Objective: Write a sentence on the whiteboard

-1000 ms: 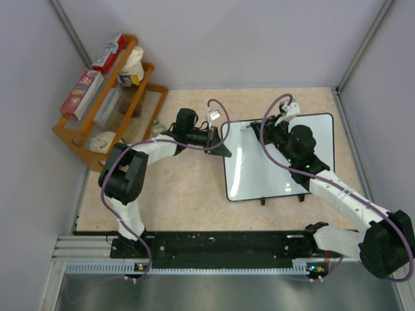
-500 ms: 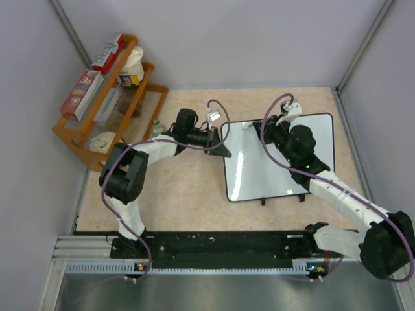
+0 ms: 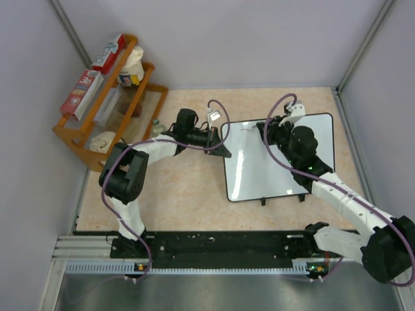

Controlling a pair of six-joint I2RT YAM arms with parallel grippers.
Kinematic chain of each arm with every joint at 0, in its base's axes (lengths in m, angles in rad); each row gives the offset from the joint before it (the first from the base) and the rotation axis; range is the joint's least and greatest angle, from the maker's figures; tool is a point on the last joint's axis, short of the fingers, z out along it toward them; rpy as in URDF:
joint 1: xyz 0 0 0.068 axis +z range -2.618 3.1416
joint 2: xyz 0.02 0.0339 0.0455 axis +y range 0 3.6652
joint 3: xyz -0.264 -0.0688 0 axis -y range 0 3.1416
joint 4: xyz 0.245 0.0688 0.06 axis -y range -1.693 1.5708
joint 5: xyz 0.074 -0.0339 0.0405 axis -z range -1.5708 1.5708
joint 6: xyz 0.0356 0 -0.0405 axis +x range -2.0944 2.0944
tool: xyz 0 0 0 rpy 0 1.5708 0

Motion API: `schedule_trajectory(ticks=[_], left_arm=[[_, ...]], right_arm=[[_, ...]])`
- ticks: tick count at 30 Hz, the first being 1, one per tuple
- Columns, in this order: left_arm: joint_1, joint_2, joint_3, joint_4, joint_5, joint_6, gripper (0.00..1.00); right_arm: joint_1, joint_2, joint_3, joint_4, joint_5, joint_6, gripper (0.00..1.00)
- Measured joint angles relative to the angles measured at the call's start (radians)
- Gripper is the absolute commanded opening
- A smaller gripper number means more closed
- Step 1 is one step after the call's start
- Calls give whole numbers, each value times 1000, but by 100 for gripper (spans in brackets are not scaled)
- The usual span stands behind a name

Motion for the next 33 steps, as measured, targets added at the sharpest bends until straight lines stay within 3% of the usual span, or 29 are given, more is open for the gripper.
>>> schedule_trajectory(ticks=[33], left_arm=[[0, 0, 0, -1, 2, 1, 0]], right_arm=[[0, 33, 61, 0, -51, 40, 0]])
